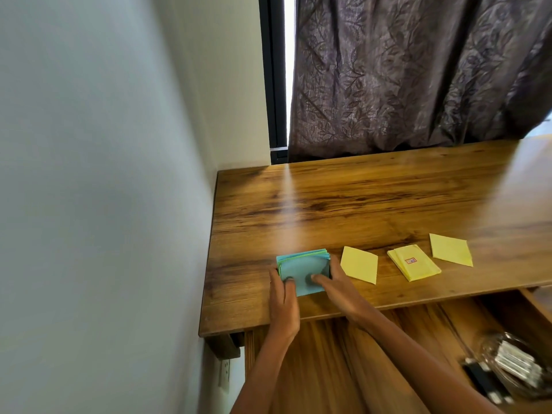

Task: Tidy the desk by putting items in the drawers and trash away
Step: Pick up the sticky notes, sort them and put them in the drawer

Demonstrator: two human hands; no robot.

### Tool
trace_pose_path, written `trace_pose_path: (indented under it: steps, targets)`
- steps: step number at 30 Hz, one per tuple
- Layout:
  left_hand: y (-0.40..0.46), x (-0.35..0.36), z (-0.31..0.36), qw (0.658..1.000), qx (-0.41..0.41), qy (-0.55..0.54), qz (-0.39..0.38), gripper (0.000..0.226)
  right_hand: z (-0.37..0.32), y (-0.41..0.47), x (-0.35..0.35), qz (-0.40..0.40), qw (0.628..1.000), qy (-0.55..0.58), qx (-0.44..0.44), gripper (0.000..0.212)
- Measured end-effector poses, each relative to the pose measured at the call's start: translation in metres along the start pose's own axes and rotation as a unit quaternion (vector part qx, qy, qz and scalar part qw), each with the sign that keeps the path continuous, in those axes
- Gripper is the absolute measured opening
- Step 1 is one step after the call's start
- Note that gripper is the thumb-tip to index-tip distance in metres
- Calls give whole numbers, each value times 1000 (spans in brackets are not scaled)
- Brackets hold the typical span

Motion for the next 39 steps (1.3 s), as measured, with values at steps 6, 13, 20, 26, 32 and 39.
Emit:
trace_pose_path:
  steps: [6,13,20,26,32,39]
  targets:
    - [-15,2,-2,993,8,112,-25,21,14,1,-9,60,993,-97,20,22]
    - [-14,-25,12,984,13,163,-71,46,15,-31,-23,-46,994,-10,95,27]
    - [2,-61,3,868,97,486,-31,49,50,-63,9,-215,951,-109,195,30]
    - [3,-58,-7,823,120,554,-43,51,107,-73,48,-198,928,-174,262,43]
    - [1,-56,-10,805,140,576,-21,63,129,-82,66,-204,926,-185,257,52]
    - [1,-56,-10,807,138,574,-19,63,127,-78,60,-150,926,-287,193,69]
Point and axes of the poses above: each hand's wrist, its own y-axis towards the middle knuckle, its own x-axis out of the palm, z = x × y, the point moved 4 cm from there along y, towards the middle knuckle, and after that the axes turned 7 degrees about -y, right-handed, at the moved point
